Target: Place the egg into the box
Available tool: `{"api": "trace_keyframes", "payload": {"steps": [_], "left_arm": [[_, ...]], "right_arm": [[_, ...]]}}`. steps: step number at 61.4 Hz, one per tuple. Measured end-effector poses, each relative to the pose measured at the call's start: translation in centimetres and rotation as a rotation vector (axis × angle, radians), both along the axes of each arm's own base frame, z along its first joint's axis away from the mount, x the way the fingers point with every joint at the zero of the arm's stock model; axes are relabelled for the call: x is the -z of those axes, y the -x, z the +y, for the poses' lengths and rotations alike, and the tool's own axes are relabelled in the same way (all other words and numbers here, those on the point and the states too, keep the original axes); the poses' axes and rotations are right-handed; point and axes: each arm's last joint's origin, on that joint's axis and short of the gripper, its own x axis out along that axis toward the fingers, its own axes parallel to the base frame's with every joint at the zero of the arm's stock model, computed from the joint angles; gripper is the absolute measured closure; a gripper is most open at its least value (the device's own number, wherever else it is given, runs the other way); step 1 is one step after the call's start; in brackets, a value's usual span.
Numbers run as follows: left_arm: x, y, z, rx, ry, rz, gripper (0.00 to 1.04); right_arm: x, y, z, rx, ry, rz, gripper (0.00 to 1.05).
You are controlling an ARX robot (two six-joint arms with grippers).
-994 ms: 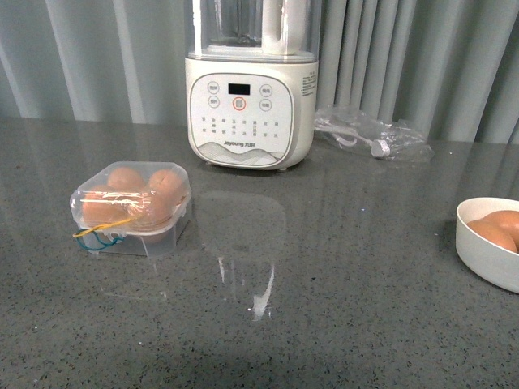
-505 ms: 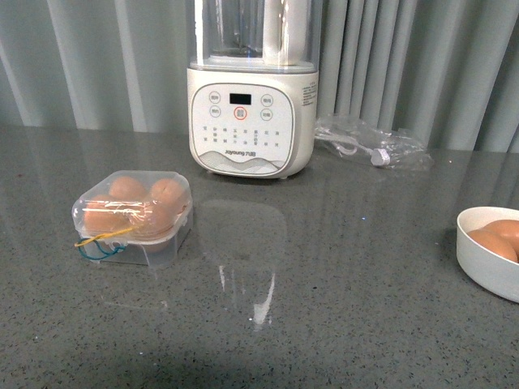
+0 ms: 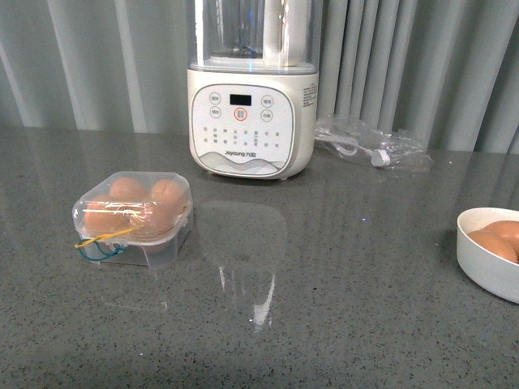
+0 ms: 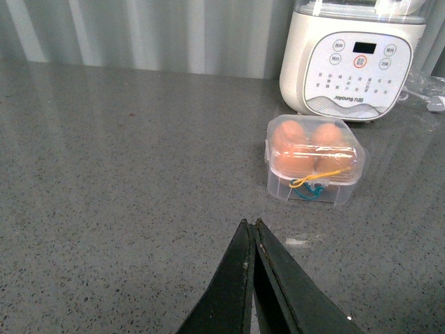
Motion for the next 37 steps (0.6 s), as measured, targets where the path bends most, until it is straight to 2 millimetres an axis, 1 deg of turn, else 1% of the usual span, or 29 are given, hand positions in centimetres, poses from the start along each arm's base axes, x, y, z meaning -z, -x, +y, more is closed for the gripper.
{"api": "trace_keyframes", "payload": {"steps": [11, 17, 26, 37], "left_arm": [[0.5, 0.3, 0.0, 0.000, 0.000, -0.001, 1.01], [1.3, 1.1, 0.0, 0.001, 0.000, 0.027, 1.01], [1.2, 1.5, 0.0, 0.001, 0.000, -0.019, 1.01], [1.2, 1.5, 0.0, 0.002, 0.000, -0.023, 1.01]], "right_arm": [[0.0, 0.0, 0.0, 0.000, 0.000, 0.000, 0.07], [0.0, 0.0, 0.0, 0.000, 0.000, 0.000, 0.07], [0.0, 0.0, 0.0, 0.000, 0.000, 0.000, 0.07], [0.0, 0.0, 0.0, 0.000, 0.000, 0.000, 0.07]]}}
